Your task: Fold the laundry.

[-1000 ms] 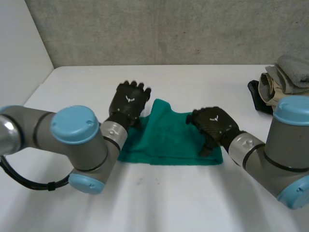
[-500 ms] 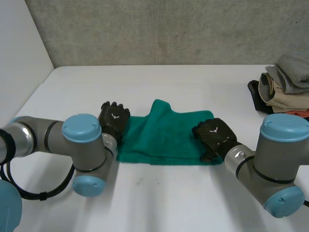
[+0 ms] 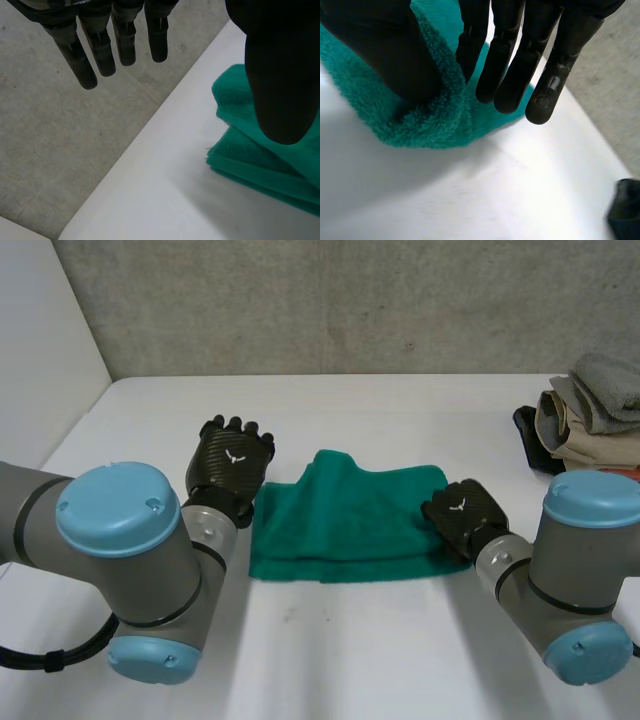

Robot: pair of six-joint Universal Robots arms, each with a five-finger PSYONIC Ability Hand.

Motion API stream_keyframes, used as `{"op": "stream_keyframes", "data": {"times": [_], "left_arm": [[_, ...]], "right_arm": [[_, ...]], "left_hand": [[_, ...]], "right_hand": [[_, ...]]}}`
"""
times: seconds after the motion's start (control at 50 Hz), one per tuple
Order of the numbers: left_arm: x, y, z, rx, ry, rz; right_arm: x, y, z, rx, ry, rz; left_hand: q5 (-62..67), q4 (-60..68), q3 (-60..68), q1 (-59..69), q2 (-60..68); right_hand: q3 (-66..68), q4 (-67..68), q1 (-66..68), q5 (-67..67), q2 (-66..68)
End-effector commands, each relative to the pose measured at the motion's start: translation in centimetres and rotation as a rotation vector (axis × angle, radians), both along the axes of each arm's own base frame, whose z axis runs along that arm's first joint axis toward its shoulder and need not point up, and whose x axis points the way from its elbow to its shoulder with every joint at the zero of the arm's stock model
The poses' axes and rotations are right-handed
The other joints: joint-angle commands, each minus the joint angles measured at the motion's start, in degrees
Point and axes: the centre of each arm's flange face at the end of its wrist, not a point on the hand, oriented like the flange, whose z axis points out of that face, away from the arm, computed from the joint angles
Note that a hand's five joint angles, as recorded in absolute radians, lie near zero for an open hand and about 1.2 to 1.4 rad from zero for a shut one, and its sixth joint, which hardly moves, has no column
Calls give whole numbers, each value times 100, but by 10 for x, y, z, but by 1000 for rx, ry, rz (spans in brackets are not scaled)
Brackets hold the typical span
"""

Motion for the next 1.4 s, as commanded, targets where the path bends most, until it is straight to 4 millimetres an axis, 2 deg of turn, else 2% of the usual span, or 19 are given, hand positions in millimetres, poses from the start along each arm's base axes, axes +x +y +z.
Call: {"op": "stream_keyframes", "data": {"times": [0.02, 0.06, 0.14, 0.16, 0.22, 0.32, 0.36, 0.38, 0.4, 0.46, 0.52, 0.6, 0.64, 0.7, 0.84, 0.94, 1.08, 1.3, 1.4], "left_arm": [[13, 3, 14, -16, 14, 22], [18, 1, 17, -22, 20, 37], [35, -7, 26, -32, 40, 87], [37, -8, 28, -34, 47, 93], [45, -11, 33, -33, 81, 119], [52, -16, 36, -21, 134, 143], [53, -17, 36, -20, 144, 149], [54, -18, 36, -19, 147, 151], [54, -18, 36, -18, 150, 149], [53, -19, 37, -21, 154, 148], [52, -22, 42, -38, 164, 146], [43, -24, 53, -74, 193, 122], [34, -25, 61, -88, 229, 86], [15, -24, 61, -67, 293, 17], [-34, -14, 46, 25, 393, -162], [-54, -21, 14, 110, 354, -179], [-45, -23, -33, 258, 197, -62], [-23, -10, -59, 210, -174, 22], [-22, -9, -64, 216, -199, 17]], "right_arm": [[6, -16, 41, -255, 189, 19], [12, -18, 48, -308, 228, 40], [66, 9, 64, -460, 252, 228], [91, 26, 64, -505, 237, 332], [128, 60, 47, -516, 192, 558], [149, 92, 7, -453, 154, 789], [151, 93, 1, -442, 155, 797], [151, 92, 2, -441, 155, 775], [151, 90, 4, -436, 154, 753], [149, 80, 10, -375, 97, 647], [145, 73, 25, -295, -26, 560], [128, 63, 74, -135, -331, 420], [109, 45, 98, -48, -497, 327], [81, 22, 108, 61, -619, 201], [50, -5, 105, 163, -616, 7], [49, -20, 93, 181, -599, -64], [62, -24, 71, 278, -544, -56], [96, -13, 23, 431, -443, 42], [101, -16, 6, 410, -372, 56]], "left_hand": [[-167, -215, -227, -272, -225], [-202, -250, -261, -307, -259], [-252, -300, -312, -357, -310], [-253, -300, -312, -357, -310], [-253, -300, -312, -357, -310], [-253, -300, -312, -357, -310], [-253, -300, -312, -357, -310], [-269, -317, -329, -374, -327], [-353, -401, -412, -457, -410], [-454, -502, -514, -559, -512], [-454, -502, -514, -559, -512], [-454, -502, -514, -559, -512], [-438, -486, -497, -542, -495], [-387, -435, -447, -492, -445], [-303, -351, -362, -408, -361], [-270, -317, -329, -374, -327], [-85, -132, -144, -189, -142], [-168, -216, -227, -273, -226], [-269, -317, -329, -374, -327]], "right_hand": [[1204, 1190, 2518, 1409, 1268], [1204, 1190, 2518, 1409, 1268], [1204, 1190, 2518, 1409, 1268], [1204, 1190, 2518, 1409, 1268], [1204, 1190, 2518, 1409, 1268], [1204, 1190, 2518, 1409, 1268], [1204, 1190, 2518, 1409, 1268], [-1271, -1285, 42, -1066, -1207], [-2628, -2642, -1315, -2423, -2564], [-5292, -5307, -3979, -5087, -5228], [-5769, -5783, -4455, -5564, -5705], [-5796, -5810, -4482, -5591, -5732], [-5796, -5810, -4482, -5591, -5732], [-5796, -5810, -4482, -5591, -5732], [-5796, -5810, -4482, -5591, -5732], [-5796, -5810, -4482, -5591, -5732], [-5796, -5810, -4482, -5591, -5732], [-5796, -5810, -4482, -5591, -5732], [-5687, -5701, -4373, -5482, -5622]]}}
